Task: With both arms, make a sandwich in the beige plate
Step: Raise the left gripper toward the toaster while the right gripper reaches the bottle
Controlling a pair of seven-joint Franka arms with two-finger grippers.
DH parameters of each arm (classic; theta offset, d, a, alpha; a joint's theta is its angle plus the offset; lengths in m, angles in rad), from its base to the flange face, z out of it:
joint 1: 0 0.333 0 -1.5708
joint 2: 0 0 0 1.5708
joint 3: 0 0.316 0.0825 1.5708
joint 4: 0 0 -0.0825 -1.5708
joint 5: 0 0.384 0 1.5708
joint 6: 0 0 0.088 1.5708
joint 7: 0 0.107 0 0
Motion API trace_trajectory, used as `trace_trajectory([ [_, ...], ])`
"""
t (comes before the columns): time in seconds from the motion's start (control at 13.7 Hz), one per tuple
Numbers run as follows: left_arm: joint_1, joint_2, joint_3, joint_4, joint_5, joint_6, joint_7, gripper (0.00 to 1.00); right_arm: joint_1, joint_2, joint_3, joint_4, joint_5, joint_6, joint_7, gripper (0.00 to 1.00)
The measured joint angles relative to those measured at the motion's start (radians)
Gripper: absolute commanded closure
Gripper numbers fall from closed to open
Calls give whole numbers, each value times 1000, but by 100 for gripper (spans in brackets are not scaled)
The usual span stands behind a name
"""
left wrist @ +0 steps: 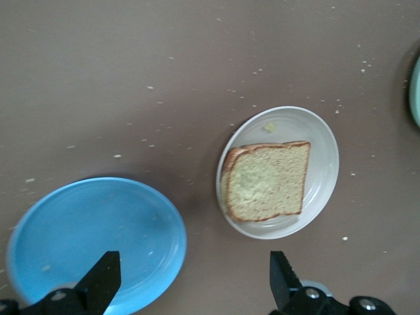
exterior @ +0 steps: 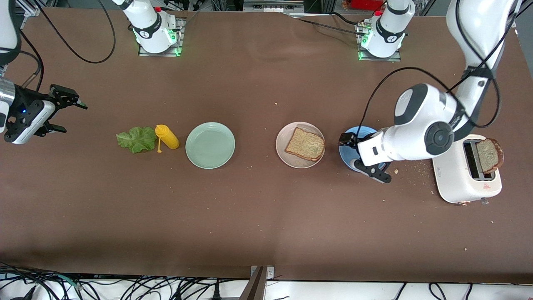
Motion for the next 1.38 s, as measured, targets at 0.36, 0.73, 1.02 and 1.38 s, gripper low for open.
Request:
trace_trajectory([
  [0.36,65,-128,21,44,87,-52,-10,0,-42,76,-1,-2,137,-7,-166,0],
  [0.73,149,-193,28,149,123,-218,-7,0,-105,174,-3,-3,276,-43,-395,0],
  [1.02,148,-207,27,225,179,-282,-7,0,-108,243,-3,-3,364,-63,-545,0],
  [1.38,147,-212,27,227,179,-285,-9,0,-107,380,5,11,462,-107,-758,0],
])
